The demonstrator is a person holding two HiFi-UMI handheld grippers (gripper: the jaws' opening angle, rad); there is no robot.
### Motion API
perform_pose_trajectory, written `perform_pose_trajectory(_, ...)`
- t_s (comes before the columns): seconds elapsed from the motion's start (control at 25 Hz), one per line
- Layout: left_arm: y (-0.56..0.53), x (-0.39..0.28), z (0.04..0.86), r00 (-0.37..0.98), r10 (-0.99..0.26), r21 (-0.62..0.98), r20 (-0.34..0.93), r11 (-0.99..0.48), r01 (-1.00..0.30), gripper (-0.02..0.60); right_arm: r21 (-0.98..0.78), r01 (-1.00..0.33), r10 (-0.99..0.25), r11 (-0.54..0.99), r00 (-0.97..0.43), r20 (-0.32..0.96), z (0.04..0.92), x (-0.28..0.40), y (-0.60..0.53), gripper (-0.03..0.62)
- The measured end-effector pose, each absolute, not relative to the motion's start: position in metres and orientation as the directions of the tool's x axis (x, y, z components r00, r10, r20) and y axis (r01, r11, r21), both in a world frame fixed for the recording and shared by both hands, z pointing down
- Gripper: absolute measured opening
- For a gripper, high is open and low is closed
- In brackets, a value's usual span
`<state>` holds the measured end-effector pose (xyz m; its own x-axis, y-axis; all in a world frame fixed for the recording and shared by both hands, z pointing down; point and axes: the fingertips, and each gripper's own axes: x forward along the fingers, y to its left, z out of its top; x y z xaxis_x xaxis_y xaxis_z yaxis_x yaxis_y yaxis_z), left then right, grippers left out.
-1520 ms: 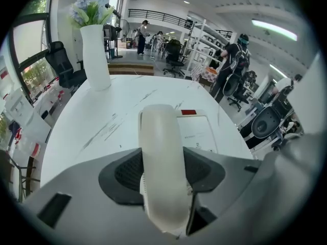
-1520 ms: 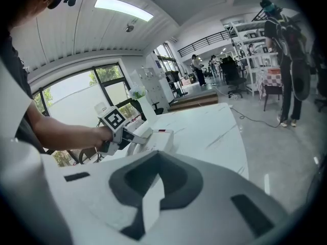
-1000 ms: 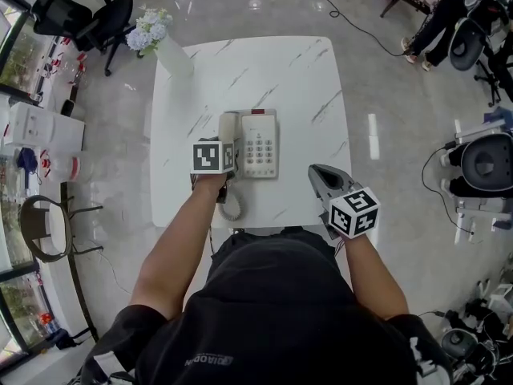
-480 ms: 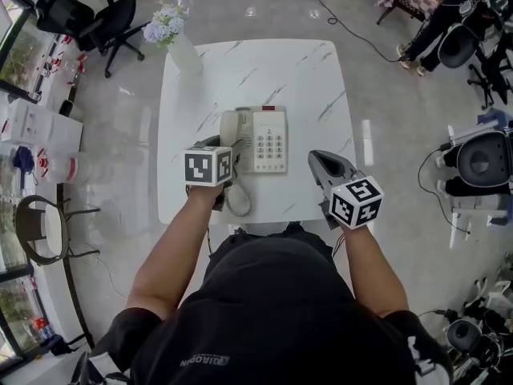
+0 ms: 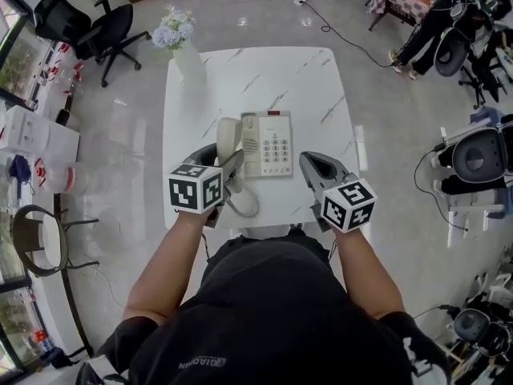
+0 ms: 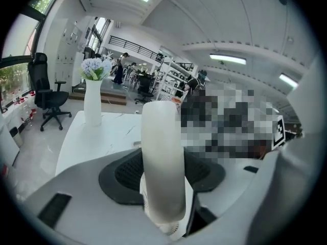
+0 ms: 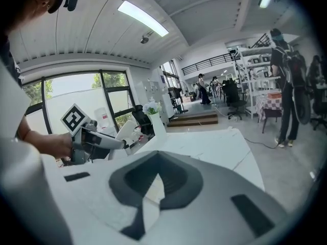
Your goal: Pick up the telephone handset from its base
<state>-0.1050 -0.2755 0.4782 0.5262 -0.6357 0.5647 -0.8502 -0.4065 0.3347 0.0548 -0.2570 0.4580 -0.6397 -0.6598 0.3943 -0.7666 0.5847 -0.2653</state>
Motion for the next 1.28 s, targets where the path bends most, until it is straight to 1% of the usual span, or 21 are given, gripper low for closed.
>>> perform_pose_trajectory(0.44,-0.244,-0.134,0.451,0.574,-0.650,0.347,0.497,-0.458,-0.819,0.227,-0.246,-0.796,-0.710,0.552,-0.604,0.362,0.442,0.041,-0.248,0.002)
perform_pose_trajectory(0.76,-0.229,-0.157,0.447,0.561,-0.671,0.342,0.485,-0.445,-0.828,0.227,-0.220,-0.806,-0.717,0.550,-0.591,0.369,0.442,0.034,-0.235,0.002)
perform_pose_trajectory(1.28,-0.221,-0.158,0.441,0.587,-0.661,0.346,0.467,-0.474,-0.809,0.227,-0.215,-0.824,-0.736,0.525,-0.566,0.372,0.443,0.033,-0.222,0.002)
